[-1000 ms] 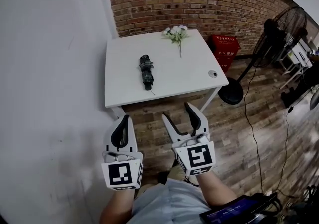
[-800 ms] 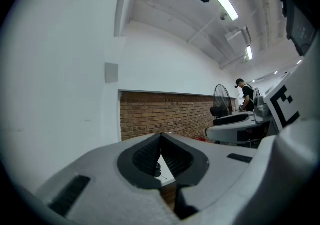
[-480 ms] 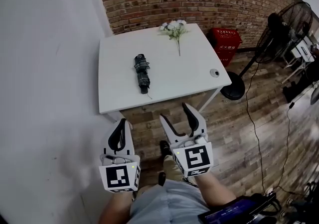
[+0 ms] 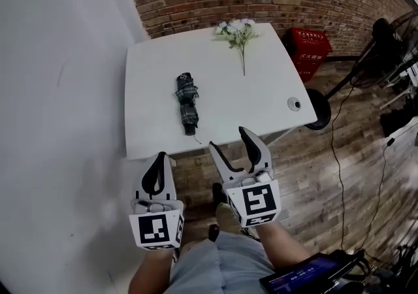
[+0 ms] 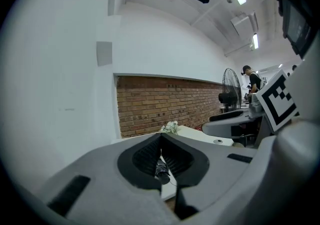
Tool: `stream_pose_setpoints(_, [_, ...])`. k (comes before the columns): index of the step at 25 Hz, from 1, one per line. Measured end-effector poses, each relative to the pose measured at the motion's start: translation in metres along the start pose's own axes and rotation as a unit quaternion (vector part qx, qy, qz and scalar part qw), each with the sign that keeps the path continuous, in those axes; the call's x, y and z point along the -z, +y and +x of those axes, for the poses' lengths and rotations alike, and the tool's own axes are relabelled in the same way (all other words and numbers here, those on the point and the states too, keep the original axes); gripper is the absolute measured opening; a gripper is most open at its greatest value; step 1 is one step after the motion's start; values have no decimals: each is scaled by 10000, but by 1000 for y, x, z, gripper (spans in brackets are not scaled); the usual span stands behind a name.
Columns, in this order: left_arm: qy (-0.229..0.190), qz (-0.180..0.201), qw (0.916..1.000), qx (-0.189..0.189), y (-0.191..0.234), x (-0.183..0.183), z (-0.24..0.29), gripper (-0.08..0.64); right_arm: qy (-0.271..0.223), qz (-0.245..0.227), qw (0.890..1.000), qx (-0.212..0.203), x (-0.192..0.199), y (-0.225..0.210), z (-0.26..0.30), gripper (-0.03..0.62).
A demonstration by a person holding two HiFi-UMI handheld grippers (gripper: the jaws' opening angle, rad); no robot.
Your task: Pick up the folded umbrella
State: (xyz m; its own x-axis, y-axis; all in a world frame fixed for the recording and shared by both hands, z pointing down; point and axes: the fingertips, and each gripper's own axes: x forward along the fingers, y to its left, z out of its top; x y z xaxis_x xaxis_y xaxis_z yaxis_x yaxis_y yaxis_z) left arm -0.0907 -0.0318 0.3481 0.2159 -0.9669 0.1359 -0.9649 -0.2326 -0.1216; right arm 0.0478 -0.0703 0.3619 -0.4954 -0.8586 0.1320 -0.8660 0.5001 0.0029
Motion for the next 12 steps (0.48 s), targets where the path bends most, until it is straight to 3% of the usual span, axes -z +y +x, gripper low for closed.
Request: stream_pose_setpoints(12, [-25, 182, 9995, -240, 19, -30, 85, 6, -160, 148, 9993, -318, -30, -42, 90, 295])
